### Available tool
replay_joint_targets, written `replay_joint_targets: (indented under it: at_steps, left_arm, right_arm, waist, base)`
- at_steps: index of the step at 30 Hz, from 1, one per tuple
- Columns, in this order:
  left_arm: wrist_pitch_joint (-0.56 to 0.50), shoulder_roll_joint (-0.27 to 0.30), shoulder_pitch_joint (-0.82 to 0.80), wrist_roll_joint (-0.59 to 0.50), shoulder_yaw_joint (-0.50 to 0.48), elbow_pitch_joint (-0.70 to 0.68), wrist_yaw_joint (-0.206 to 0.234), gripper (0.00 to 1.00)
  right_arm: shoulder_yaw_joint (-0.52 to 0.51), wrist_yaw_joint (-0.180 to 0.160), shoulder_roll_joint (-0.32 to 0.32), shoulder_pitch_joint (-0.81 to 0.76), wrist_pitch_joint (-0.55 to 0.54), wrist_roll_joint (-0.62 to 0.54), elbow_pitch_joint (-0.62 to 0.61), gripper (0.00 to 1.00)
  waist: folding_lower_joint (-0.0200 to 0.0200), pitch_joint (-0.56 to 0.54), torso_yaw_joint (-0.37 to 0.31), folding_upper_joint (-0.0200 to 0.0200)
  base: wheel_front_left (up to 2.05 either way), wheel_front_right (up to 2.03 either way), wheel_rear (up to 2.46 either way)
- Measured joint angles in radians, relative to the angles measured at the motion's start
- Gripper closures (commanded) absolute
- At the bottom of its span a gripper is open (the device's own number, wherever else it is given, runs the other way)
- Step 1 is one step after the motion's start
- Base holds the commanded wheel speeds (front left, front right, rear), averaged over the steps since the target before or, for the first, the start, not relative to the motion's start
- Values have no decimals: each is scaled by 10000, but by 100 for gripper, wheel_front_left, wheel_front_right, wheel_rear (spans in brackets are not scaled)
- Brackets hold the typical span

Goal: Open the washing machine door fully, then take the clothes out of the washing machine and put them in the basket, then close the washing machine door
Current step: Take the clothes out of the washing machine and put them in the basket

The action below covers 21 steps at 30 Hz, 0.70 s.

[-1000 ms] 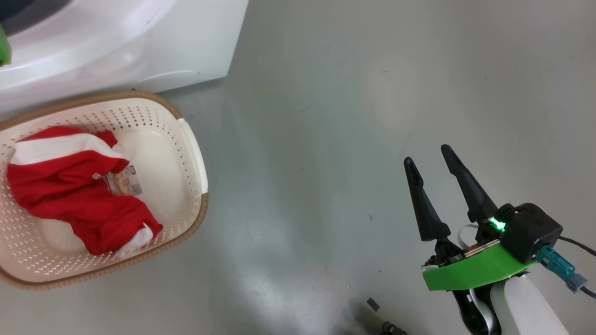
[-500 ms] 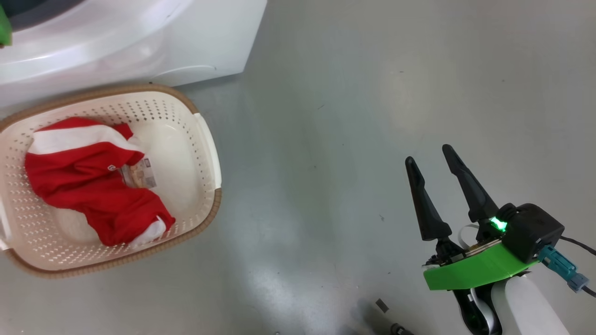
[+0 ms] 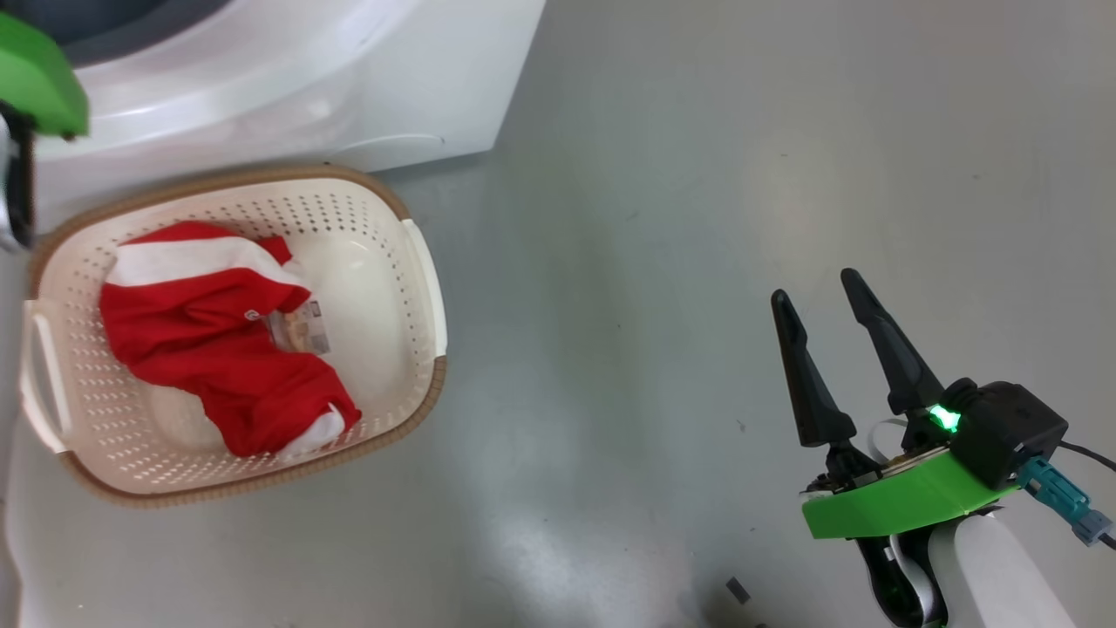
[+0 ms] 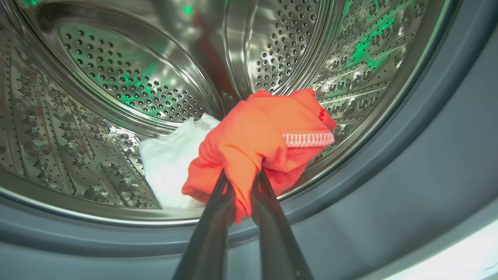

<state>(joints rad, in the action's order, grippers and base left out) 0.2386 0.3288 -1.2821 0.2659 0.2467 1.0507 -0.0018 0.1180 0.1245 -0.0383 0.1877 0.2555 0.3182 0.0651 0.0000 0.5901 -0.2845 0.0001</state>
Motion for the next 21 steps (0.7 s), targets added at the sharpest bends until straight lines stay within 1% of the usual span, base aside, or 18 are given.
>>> replay_joint_targets:
  at_steps: [8, 21]
  left_arm:
    - [96, -73, 1555, 113, 12, -1438, 46, 100]
    - [109, -88, 4428, 451, -48, -4414, 650, 100]
  right_arm:
    - [-115, 0, -2, -1, 0, -23, -4, 0]
    - [-382, 0, -10, -37, 0, -130, -21, 0]
  waist:
    - [0, -358, 277, 0]
    - [0, -1030, 712, -1]
  base:
    - [0, 0, 0]
    - [0, 0, 0]
